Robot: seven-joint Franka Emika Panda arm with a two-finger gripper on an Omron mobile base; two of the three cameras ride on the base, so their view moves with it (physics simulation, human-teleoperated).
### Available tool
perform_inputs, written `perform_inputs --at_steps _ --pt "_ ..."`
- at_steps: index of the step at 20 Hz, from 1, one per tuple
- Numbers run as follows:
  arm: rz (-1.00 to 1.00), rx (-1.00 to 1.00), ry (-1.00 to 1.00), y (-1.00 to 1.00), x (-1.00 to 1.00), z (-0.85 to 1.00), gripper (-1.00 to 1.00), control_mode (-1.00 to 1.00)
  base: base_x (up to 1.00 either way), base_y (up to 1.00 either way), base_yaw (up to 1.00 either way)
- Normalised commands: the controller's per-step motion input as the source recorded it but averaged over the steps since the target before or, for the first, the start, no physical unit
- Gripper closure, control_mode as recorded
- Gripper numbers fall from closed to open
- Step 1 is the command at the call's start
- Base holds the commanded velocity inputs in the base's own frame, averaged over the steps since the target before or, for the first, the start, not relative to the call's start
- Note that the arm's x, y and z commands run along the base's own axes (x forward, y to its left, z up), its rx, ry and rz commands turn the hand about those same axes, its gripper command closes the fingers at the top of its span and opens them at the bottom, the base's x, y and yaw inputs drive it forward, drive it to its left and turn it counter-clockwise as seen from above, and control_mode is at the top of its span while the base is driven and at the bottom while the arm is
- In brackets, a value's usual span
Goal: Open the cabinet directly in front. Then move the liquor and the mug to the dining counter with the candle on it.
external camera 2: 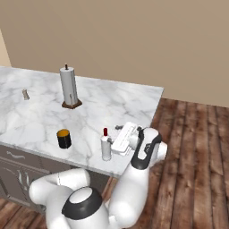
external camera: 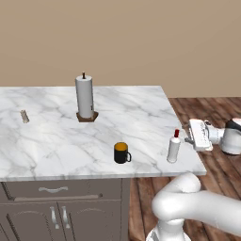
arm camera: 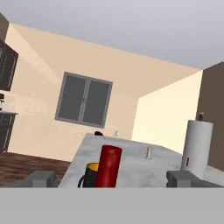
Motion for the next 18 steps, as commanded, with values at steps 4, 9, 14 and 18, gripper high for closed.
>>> perform_inputs --at_steps 4,9,14,18 --pt "0.00 0.00 0.00 -0.14 -0.17 0.33 -1.00 -1.00 0.00 0.00 0.00" --pt "0.00 -0.03 0.00 0.07 -0.31 0.29 -1.00 -1.00 0.00 0.00 0.00" --pt "-0.03 -0.18 0.00 0.23 -0.41 0.31 -1.00 -1.00 0.00 0.00 0.00" --pt "-0.05 -0.30 0.00 0.33 -0.38 0.37 -1.00 -1.00 0.00 0.00 0.00"
